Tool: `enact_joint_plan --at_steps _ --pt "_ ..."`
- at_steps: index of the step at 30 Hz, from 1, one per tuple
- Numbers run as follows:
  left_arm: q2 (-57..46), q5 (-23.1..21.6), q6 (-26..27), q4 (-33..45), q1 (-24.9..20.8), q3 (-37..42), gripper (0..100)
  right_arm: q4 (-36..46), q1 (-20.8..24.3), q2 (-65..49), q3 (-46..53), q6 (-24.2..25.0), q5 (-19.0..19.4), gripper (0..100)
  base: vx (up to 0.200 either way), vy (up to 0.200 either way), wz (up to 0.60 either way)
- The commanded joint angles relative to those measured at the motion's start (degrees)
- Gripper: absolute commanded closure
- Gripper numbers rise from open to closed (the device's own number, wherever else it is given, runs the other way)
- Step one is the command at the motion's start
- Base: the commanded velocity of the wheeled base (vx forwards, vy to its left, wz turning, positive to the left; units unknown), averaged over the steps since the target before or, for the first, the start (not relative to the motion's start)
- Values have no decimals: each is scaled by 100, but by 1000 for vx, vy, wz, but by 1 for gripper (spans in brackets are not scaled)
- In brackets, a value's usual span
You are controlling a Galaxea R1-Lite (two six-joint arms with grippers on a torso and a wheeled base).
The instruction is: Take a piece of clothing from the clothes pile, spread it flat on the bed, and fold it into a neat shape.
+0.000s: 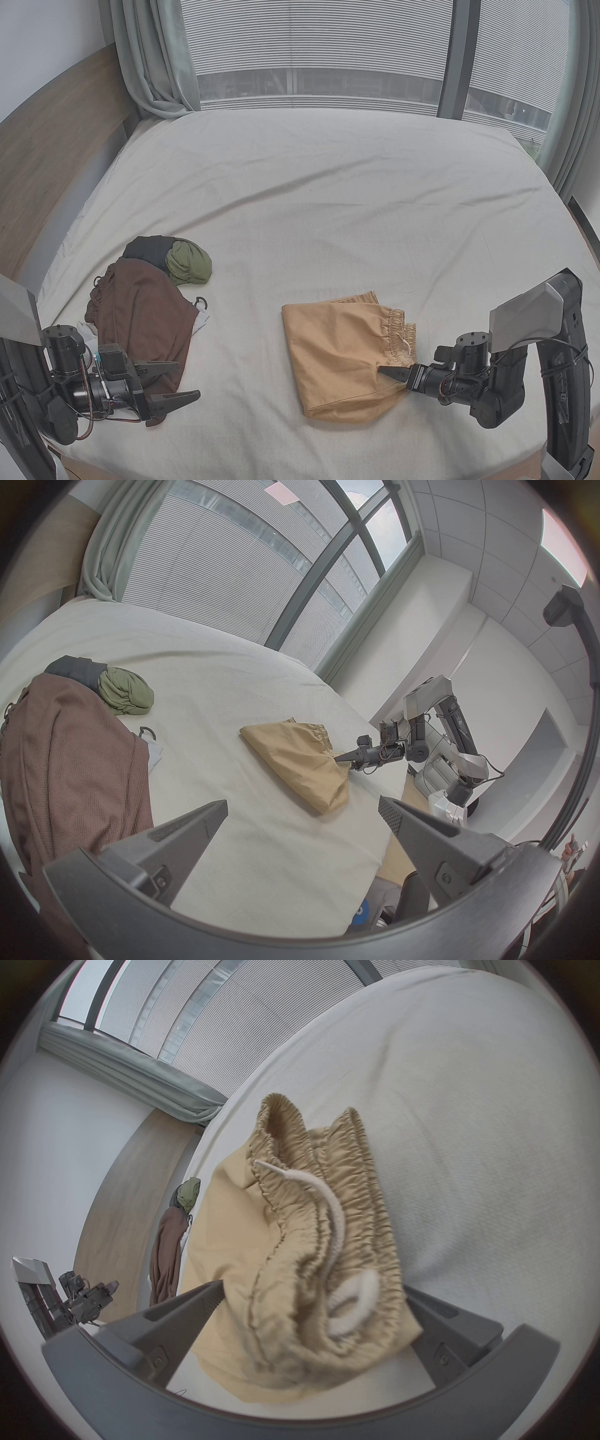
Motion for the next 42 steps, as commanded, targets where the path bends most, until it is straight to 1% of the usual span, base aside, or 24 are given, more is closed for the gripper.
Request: enact_joint_plan --at_steps 1,9,15,16,35,38,42 --pt "-1 -2 0 -1 10 -9 0 8 116 41 -162 86 -5 0 0 0 0" --pt "-1 -11 8 -1 18 0 0 -1 169 129 -197 95 -67 0 0 0 0" --pt "-10 -108 26 -1 54 26 0 -1 178 129 -197 103 -84 0 0 0 0" --pt "-10 -108 26 -1 54 26 0 -1 178 129 -197 103 -84 100 0 0 0" --pt "16 -108 44 -1 27 35 0 -10 187 120 -144 103 -67 100 0 0 0" --pt "16 -108 44 -1 27 35 0 -18 398 -91 -39 103 -58 100 0 0 0" --pt "-10 -116 35 -1 45 8 0 -10 617 -803 234 112 -31 100 0 0 0"
